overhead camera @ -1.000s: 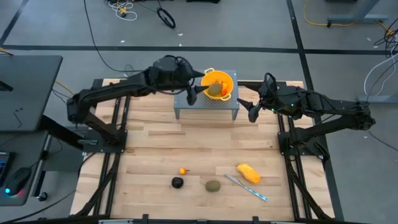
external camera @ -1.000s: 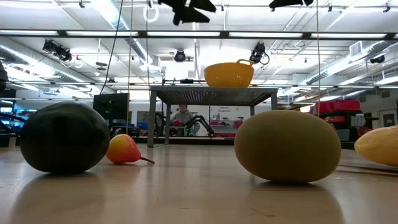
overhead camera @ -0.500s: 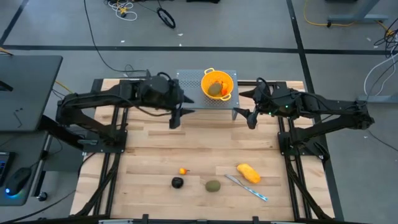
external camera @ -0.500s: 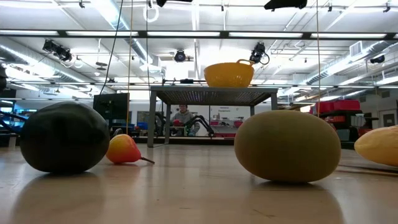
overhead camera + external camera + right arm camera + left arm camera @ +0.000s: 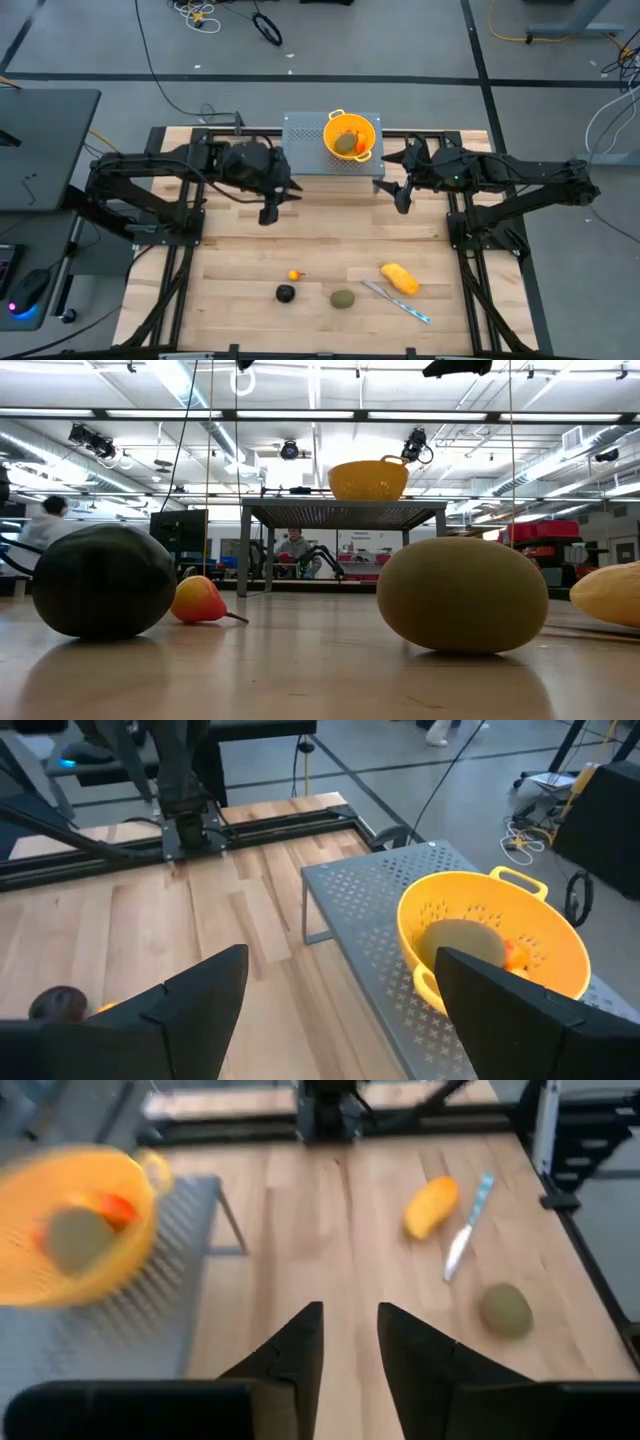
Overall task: Pick & Place Fruit
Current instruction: Put the plum into the yellow strainer bowl on the shelf
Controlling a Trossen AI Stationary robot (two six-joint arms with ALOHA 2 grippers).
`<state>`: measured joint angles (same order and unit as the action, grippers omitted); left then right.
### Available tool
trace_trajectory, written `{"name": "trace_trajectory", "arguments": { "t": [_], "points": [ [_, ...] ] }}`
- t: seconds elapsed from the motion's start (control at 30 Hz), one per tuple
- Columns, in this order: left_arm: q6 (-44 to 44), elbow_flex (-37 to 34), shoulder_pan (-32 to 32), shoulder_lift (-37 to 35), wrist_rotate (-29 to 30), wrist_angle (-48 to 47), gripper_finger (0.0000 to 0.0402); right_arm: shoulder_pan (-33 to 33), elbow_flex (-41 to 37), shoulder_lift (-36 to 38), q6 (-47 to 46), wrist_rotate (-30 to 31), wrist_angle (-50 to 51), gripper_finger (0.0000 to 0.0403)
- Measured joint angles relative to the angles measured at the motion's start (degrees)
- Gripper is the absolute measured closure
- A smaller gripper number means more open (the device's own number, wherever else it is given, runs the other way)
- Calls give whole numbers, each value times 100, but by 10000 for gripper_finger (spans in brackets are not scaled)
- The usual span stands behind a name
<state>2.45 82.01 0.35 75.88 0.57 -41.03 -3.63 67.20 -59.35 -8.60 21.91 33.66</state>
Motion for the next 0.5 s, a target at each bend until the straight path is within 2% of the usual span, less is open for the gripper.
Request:
{"name": "trace_trajectory", "arguments": {
  "t": [0.17, 0.37, 0.5],
  "points": [
    [-206, -480, -236, -65, -307, 2, 321, -109, 0, -20, 0, -2, 13, 71],
    [-207, -959, -696, -115, -322, -72, 339, -171, 0, -35, 0, 0, 125, 71],
    [-204, -1028, -930, -132, -272, -63, 345, -171, 0, -35, -46, 0, 132, 71]
  ]
}}
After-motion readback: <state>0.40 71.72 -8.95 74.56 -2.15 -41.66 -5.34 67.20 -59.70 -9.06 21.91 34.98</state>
